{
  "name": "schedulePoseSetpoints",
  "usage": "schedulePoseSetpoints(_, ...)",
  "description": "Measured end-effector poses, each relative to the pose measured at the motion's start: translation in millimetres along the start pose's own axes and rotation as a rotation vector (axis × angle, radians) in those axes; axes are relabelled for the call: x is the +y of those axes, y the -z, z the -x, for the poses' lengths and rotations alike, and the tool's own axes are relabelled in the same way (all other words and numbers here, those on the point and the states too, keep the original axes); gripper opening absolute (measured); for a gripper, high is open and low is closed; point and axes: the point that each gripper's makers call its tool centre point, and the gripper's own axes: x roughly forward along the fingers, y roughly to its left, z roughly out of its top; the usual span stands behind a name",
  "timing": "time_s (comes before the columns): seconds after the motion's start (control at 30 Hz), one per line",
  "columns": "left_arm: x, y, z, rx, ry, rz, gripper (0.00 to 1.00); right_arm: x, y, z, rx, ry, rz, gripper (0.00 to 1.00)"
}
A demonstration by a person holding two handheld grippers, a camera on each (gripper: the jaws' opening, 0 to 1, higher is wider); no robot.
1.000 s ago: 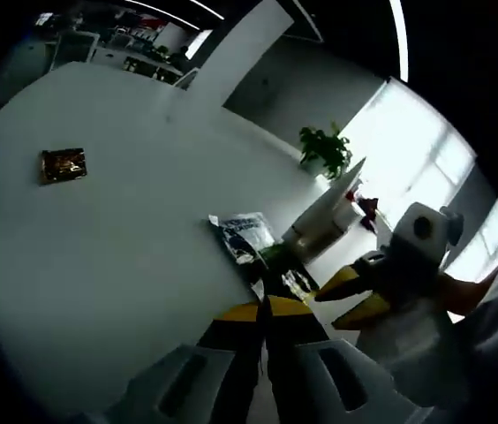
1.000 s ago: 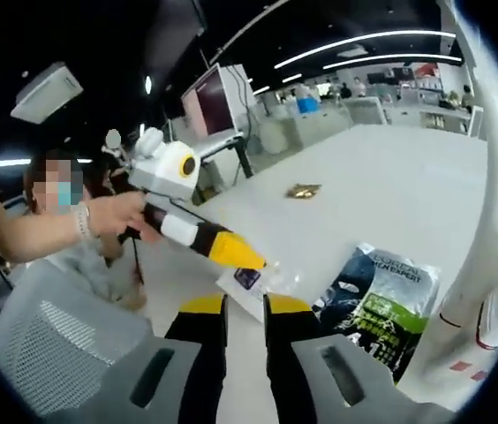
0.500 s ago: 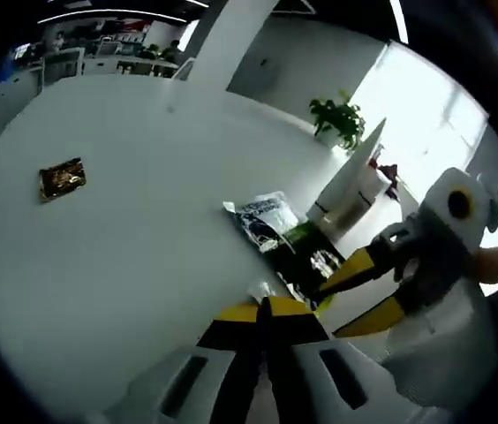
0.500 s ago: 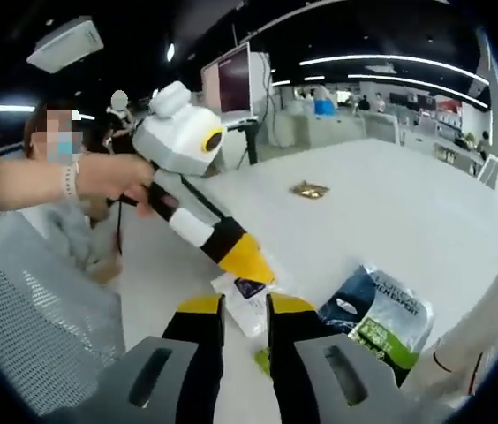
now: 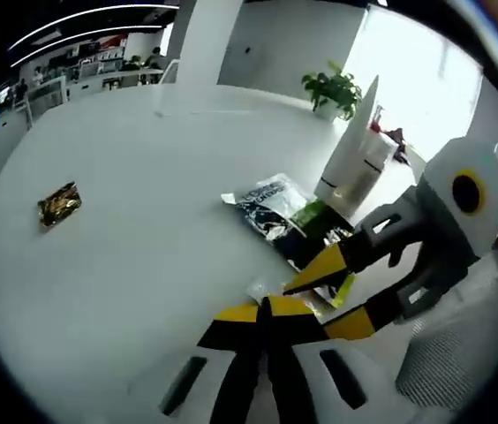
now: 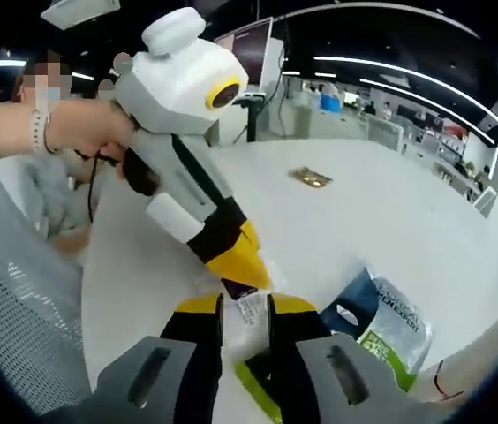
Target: Arrange the skincare products in the storage area until every visible bottle or jar stands upright without overlapping.
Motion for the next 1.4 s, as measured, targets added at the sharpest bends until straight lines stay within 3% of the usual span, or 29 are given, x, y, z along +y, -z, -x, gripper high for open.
schedulePoseSetpoints(0.4,-3.0,1.0,-2.9,0.0,-0.032,-0.046,0.04,2.6,4.0,-7.2,0.022,-0.024,-0.001,0.19)
schedulePoseSetpoints(0.53,-2.7,1.7,-2.6,0.002,-0.034,-0.045,0.04,7.2,5.4,-8.6,0.02,-0.049,0.012,0.24)
schedulePoseSetpoints(0.83,-2.1,1.0,-2.5,-0.004,-0.058,-0.095,0.1,6.4,6.4,-9.4,0.003,-0.058,-0.036,0.24)
schedulePoseSetpoints(1.1,20.0,-3.5,6.0,-0.02,-0.144,-0.143,0.18,7.2,6.5,-8.3,-0.006,-0.06,-0.045,0.25)
schedulePoseSetpoints(1.2,35.9,-10.6,13.5,-0.04,-0.236,-0.222,0.05,6.8,6.9,-8.7,-0.008,-0.058,-0.047,0.25)
schedulePoseSetpoints(1.3,38.2,-6.6,12.2,-0.011,-0.22,-0.232,0.11,6.8,7.0,-8.4,-0.013,-0.057,-0.046,0.25)
schedulePoseSetpoints(1.4,40.0,-12.3,15.5,-0.042,-0.231,-0.233,0.11,6.7,6.8,-8.2,-0.01,-0.059,-0.047,0.25)
